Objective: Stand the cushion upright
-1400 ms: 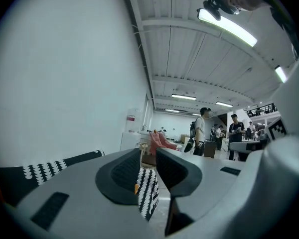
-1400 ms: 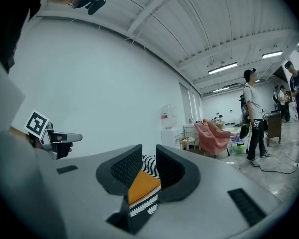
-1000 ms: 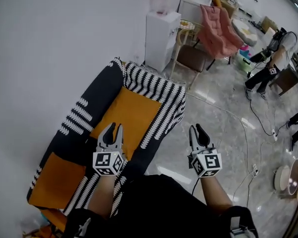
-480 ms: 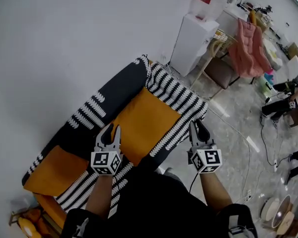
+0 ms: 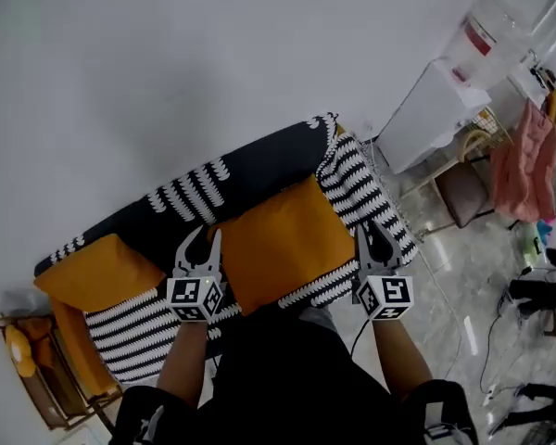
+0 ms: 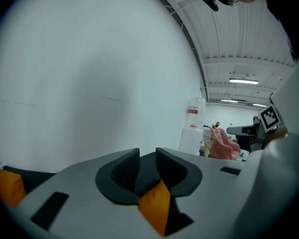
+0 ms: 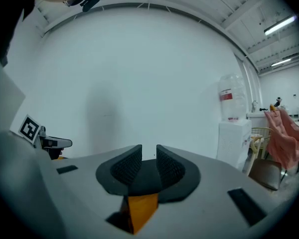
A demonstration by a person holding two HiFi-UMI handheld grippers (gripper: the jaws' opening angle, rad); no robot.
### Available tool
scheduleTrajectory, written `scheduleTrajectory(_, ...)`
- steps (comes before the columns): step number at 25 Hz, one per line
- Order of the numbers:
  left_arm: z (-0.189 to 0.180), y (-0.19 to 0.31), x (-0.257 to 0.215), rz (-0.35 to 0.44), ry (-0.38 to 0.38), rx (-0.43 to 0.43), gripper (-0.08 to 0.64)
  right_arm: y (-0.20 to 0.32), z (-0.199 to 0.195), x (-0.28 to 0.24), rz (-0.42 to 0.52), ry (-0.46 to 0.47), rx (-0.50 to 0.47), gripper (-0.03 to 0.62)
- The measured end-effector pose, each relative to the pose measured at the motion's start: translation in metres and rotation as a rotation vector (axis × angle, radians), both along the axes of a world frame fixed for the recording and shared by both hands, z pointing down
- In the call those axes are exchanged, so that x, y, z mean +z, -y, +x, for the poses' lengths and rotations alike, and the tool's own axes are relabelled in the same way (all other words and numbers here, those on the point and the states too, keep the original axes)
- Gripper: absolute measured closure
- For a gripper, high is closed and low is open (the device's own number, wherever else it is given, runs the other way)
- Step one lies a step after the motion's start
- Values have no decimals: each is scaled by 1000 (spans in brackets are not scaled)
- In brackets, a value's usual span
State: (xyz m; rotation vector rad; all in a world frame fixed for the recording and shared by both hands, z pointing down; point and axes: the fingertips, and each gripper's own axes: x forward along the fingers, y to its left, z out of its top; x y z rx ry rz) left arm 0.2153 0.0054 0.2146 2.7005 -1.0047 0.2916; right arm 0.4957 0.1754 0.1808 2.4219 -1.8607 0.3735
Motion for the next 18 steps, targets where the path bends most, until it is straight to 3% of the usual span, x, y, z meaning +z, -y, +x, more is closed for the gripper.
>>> scheduleTrajectory(5,15,5,10,-58,11,-185,449,49,47,12,-28,1,-153,486)
scheduleTrajectory(11,26,-1,32,-88,77,-363,448,80,92,64,-115,81,-262,486)
scheduleTrajectory(18,6,-28,71,-179,147,-440,445,111,87,117,-209,58,-392,486)
